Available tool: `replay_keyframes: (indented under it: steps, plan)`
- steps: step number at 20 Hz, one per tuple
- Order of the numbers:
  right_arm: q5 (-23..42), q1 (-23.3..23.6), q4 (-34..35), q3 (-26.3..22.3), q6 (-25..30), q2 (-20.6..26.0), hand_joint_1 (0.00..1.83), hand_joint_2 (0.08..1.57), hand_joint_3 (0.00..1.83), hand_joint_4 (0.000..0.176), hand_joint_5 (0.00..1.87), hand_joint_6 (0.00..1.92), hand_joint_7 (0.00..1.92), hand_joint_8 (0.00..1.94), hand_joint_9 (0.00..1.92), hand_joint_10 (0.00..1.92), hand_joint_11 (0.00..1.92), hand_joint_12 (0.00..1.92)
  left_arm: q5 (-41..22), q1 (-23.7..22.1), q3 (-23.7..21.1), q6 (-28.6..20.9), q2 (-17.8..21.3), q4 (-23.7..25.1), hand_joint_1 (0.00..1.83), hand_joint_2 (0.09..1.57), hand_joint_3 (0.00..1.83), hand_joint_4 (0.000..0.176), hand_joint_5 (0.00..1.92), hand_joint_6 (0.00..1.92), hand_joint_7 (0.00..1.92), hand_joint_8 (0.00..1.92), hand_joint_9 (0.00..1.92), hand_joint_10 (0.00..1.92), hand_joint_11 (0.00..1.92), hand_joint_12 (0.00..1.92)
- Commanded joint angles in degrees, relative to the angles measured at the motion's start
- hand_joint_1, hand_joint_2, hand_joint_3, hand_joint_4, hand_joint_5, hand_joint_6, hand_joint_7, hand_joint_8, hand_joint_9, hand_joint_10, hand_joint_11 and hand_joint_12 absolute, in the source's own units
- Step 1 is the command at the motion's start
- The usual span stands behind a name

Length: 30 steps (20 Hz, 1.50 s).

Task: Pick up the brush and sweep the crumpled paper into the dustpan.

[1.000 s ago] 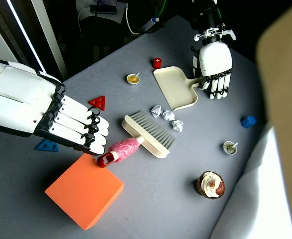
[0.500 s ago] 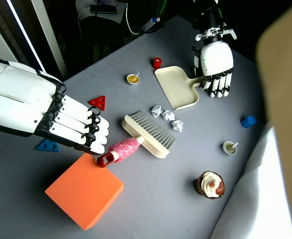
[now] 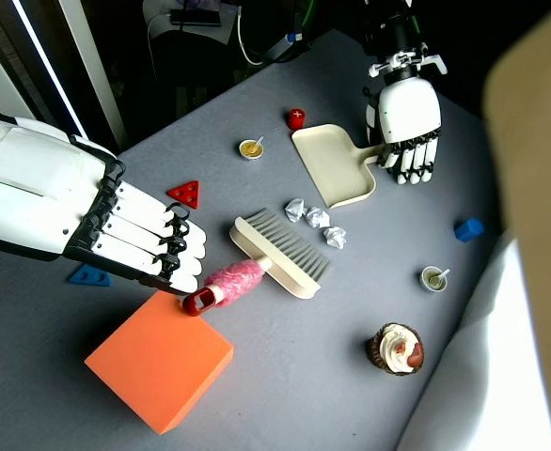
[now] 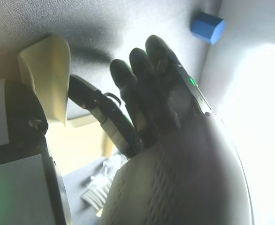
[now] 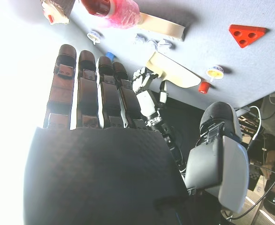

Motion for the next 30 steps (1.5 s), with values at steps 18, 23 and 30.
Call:
replay_keyframes:
  steps: [18,23,30]
  plan:
    - [-4.41,0.66,-0.35,0.14,0.18,0.67,0.00,0.96,0.00,0.000,0.13,0.00,0.15,0.00,0.18,0.00,0.22,0.01,1.50,-2.53,2.88,0.46,0.78,1.70,1.18,1.02,0.00,0.000,1.23,0.55,0.71,0.00,0.54,0.00,0.51,0.01]
    - [-4.41,0.67,-0.35,0.17,0.18,0.67,0.00,0.97,0.00,0.000,0.14,0.00,0.17,0.01,0.19,0.00,0.22,0.01,1.06,-2.51,3.24,0.76,0.77,1.67,1.18,1.02,0.00,0.000,1.22,0.57,0.72,0.00,0.57,0.01,0.53,0.01]
    - [-4.41,0.66,-0.36,0.18,0.18,0.67,0.00,0.97,0.00,0.000,0.14,0.00,0.16,0.00,0.18,0.00,0.22,0.00,-2.76,-3.00,3.14,0.91,1.08,2.04,1.19,1.03,0.00,0.000,1.18,0.62,0.74,0.01,0.65,0.02,0.57,0.02]
